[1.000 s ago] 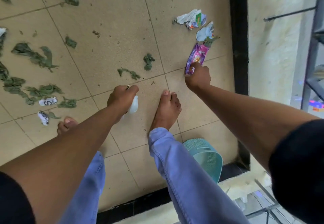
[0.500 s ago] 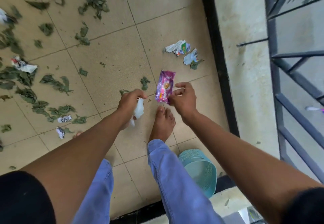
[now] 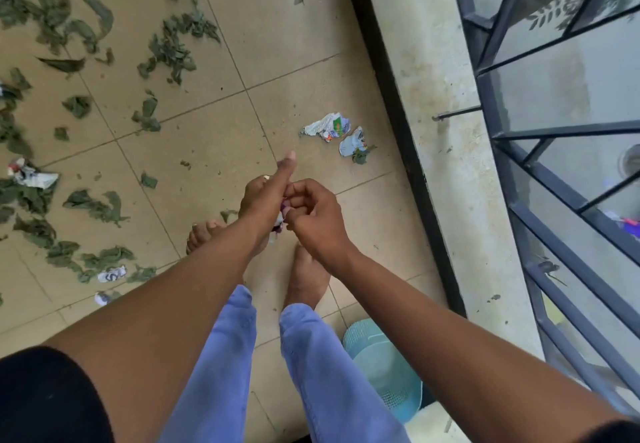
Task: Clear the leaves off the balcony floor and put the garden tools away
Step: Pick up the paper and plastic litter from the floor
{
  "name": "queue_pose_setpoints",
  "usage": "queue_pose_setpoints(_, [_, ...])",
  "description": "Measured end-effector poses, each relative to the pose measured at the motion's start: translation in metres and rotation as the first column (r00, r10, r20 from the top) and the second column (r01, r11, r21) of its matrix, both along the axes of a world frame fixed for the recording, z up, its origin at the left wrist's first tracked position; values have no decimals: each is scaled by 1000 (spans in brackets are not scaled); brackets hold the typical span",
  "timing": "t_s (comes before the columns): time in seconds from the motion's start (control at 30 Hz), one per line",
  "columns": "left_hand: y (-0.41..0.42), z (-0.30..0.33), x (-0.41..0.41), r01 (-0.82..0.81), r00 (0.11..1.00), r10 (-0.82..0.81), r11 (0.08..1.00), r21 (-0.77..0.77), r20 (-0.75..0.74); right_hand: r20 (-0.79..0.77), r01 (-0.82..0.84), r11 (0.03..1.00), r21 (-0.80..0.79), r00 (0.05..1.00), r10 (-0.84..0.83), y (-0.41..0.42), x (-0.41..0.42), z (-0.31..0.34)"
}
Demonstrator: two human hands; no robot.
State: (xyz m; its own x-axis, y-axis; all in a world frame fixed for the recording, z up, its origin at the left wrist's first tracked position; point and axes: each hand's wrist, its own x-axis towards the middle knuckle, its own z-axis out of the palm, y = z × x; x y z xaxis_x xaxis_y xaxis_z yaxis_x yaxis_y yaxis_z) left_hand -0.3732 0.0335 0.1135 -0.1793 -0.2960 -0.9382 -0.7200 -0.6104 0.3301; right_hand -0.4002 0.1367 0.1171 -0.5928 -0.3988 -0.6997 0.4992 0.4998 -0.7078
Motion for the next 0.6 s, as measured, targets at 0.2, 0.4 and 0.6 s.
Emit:
queue_pose_setpoints(0.2, [-16, -55, 2, 120, 989, -114, 991, -54, 99, -375, -121, 948, 295, 898, 232, 16, -44, -39])
queue_pose_setpoints(0.4, [-32, -100, 11, 96, 992, -97, 995, 18, 80, -373, -57, 733, 678, 832, 410, 38, -130, -144])
queue_pose_setpoints(0.6, [-30, -133, 28, 119, 992, -118, 993, -22, 48, -307, -133, 652, 746, 800, 515, 37, -177, -190])
